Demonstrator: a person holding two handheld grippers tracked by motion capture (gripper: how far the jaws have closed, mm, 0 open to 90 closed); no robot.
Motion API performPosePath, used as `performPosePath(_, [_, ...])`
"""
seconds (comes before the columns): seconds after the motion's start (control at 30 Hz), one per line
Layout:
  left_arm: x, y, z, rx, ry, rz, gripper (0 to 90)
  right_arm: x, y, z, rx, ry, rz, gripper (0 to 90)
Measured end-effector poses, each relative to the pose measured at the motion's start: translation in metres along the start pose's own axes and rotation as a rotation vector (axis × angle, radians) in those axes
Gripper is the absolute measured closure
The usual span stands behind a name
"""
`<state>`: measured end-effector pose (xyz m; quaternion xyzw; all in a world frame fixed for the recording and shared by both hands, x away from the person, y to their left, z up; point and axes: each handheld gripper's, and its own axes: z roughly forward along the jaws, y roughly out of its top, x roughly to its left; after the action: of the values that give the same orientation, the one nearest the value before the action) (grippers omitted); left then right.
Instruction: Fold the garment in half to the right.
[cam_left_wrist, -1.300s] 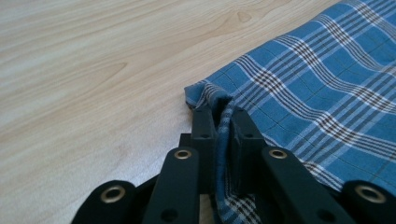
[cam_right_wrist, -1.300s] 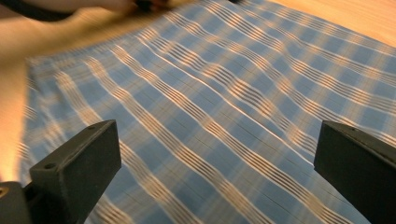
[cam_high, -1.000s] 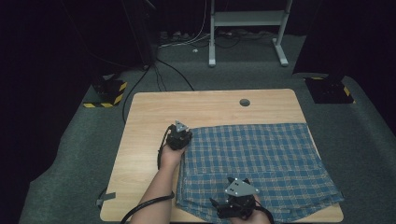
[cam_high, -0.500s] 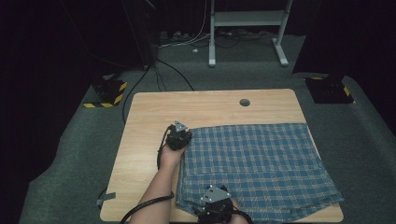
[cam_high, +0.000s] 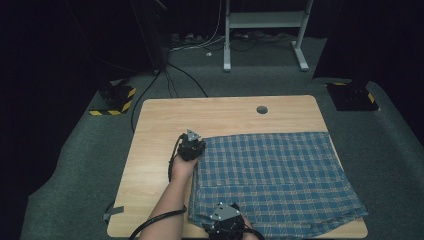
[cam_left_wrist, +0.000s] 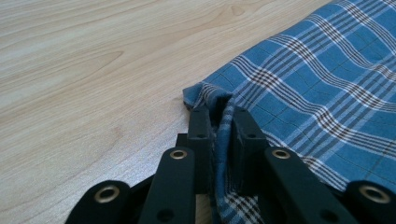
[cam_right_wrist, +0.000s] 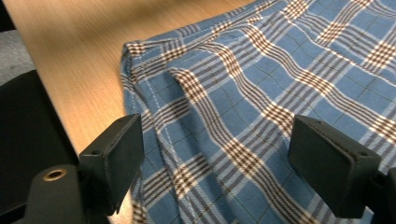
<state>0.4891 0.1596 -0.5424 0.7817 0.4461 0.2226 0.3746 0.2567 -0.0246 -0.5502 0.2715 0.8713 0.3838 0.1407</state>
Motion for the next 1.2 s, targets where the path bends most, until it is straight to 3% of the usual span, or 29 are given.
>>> performPosePath(0.17, [0.0,0.0,0.0,0.0,-0.002,-0.003,79.8,0.001,0.0,0.001,0.0,0.008,-0.001,18.2])
performPosePath(0.4, [0.0,0.0,0.0,0.0,-0.001,-0.002,79.8,0.001,0.001,-0.001,-0.008,-0.011,-0.021,41.1])
performPosePath(0.43, [0.0,0.0,0.0,0.0,-0.001,-0.002,79.8,0.001,0.001,-0.001,-0.008,-0.011,-0.021,41.1])
performPosePath(0.47, [-0.001,0.0,0.0,0.0,0.001,-0.003,79.8,0.0,0.002,-0.002,-0.011,-0.02,-0.015,49.0])
performPosePath(0.57, [-0.001,0.0,0.0,0.0,0.005,0.0,79.8,-0.002,0.002,-0.003,-0.01,-0.032,-0.013,59.1])
performPosePath(0.93, [0.001,0.0,0.0,0.0,-0.009,-0.019,79.9,-0.005,0.004,-0.004,-0.012,-0.073,0.027,82.4])
performPosePath(1.2, [0.001,-0.001,-0.001,0.001,-0.014,-0.017,79.8,-0.007,0.009,-0.015,-0.043,-0.08,0.035,85.0])
